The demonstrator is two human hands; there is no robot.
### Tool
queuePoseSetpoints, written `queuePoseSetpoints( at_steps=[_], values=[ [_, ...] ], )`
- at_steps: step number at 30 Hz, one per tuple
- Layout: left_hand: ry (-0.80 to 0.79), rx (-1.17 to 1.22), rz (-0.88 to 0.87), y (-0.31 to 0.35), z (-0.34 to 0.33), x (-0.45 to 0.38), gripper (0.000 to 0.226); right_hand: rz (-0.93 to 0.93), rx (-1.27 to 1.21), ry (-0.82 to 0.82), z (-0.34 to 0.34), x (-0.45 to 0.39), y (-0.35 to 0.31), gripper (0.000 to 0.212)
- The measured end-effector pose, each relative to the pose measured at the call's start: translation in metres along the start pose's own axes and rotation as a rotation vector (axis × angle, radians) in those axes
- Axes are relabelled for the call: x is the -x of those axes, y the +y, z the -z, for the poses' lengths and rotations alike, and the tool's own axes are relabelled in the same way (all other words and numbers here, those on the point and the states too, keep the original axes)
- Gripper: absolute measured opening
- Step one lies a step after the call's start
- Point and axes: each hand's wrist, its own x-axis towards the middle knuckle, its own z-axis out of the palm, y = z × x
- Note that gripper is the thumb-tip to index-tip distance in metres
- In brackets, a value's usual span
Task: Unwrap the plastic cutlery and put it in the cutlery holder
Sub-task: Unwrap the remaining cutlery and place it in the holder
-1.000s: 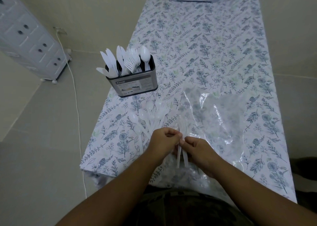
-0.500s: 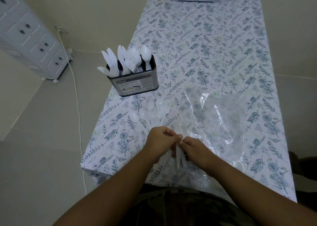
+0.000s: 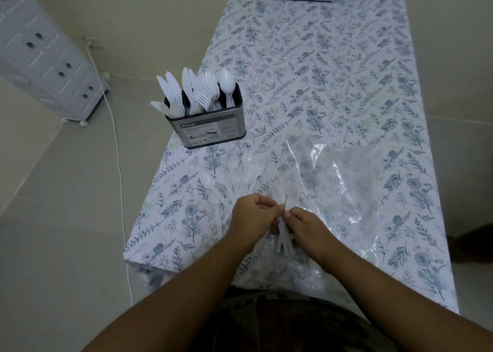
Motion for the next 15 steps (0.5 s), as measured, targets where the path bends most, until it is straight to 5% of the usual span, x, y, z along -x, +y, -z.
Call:
queuePoseSetpoints(
  at_steps=[7, 12, 15],
  values=[
    [0.031, -0.092, -0.077, -0.002, -0.001, -0.004, 0.024, -0.005, -0.116, 0.057, -0.001, -0.002, 0.006, 0.035],
    [0.145, 0.065, -0.096, 0.0, 0.004, -0.006, 0.018, -0.036, -0.471, 0.142, 0.004, -0.007, -0.006, 0.029],
    [0.183, 0.119, -0.155, 0.009, 0.017, -0.008, 0.016, 0.001, -0.473, 0.205, 0.01, -0.008, -0.011, 0.028]
  ],
)
